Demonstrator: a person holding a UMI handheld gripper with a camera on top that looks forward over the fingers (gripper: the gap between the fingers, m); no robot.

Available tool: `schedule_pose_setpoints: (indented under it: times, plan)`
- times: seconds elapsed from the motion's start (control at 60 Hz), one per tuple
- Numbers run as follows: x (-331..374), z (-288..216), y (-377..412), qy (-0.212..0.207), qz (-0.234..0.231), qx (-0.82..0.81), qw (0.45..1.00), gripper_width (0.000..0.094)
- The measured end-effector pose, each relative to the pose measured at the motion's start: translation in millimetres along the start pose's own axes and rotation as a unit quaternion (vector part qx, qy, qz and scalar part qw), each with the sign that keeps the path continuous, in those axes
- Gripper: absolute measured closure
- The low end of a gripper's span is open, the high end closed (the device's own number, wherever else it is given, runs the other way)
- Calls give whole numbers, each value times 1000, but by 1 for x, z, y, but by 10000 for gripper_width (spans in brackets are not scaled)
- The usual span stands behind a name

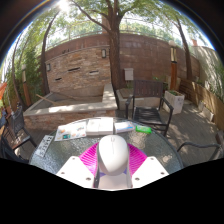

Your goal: Arrange mouse

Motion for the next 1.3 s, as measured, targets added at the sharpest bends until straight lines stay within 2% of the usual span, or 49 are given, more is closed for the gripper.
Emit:
schedule_pose_setpoints:
  times: [0.167,0.25,0.35,0.383,0.45,0.5,0.8,1.017,1.3]
  plan:
    - [-91,63,-21,77,2,-7,997,559]
    - [-105,82,-27,111,9,3,994,507]
    - [-113,98,-26,132,-10,2,991,424]
    - [-111,96,-26,133,-7,6,991,364]
    - [-103,94,-28,126,3,21,992,148]
    - [-90,88,-28,116,9,27,993,72]
    - [52,54,-4,67,50,39,996,84]
    - [161,75,29,47,69,30,996,89]
    - [226,102,54,43,81,34,995,89]
Point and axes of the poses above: the point between the fingertips, and its own axes, seen from behind it with the camera up: y to the left, z down, x backward, against the way the camera looks, the point moved 9 cm from there along x, backward, against the way the camera looks, and after that the axes turned 6 degrees about y, right-handed, at the moved point
